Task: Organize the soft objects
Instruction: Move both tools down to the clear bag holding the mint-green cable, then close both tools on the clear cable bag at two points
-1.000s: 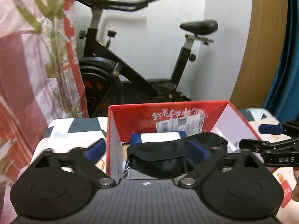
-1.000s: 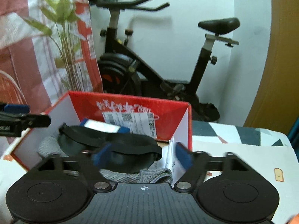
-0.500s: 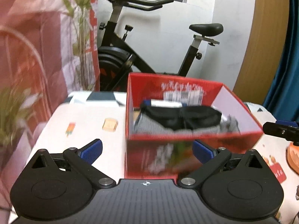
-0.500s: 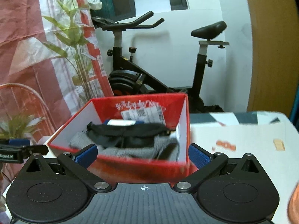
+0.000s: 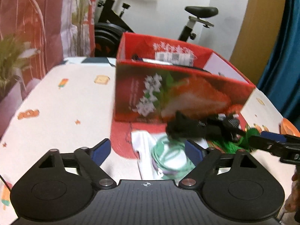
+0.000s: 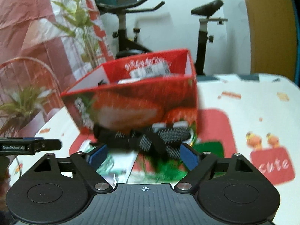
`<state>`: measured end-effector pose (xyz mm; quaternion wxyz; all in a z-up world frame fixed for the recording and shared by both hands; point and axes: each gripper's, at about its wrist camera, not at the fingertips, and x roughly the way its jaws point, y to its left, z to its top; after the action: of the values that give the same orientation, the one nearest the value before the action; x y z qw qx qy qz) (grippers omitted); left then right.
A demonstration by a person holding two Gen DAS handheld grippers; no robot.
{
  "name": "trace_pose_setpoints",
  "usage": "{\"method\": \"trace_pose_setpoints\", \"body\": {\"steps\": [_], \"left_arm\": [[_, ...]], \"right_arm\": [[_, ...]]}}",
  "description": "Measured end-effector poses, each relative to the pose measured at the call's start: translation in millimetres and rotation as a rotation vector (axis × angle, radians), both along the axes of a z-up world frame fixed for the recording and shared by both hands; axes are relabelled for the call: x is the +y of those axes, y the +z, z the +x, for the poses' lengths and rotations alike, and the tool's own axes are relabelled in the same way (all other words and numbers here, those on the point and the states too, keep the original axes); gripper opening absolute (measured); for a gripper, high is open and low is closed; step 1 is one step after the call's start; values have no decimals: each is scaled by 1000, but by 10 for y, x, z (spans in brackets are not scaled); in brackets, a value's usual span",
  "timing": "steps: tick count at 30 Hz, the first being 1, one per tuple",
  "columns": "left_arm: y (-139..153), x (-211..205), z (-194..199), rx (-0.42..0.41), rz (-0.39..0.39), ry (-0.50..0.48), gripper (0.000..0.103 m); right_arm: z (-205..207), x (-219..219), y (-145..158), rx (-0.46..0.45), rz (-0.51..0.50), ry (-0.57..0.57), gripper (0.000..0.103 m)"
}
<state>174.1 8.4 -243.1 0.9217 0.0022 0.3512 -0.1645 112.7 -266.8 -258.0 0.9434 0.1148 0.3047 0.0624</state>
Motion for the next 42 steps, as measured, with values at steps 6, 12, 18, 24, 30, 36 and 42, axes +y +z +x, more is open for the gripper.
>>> {"method": "trace_pose_setpoints", "body": {"steps": [6,12,18,24,30,36,42], "left_arm": [[-218,24,-50,73,-54,-41,53],[-355,101,15,119,-98,-36,53],[-418,101,181,149,-118,-51,53],[-479,81,283,176,-141,-77,53],[-584,75,334,208,-146,-81,53],[-604,26,379,208,-152,-102,57],[-629,10,386,220,-199,-106,56]], "right_arm": [[56,149,-191,76,24,60,56],[202,300,-274,101,45,116,55],[447,372,-357,121,62,130,54],[606,426,-455,152,70,132,54],[608,429,-496,150,69,133,54],[599,447,-490,143,51,136,50],[584,424,-501,141,66,136,43]]}}
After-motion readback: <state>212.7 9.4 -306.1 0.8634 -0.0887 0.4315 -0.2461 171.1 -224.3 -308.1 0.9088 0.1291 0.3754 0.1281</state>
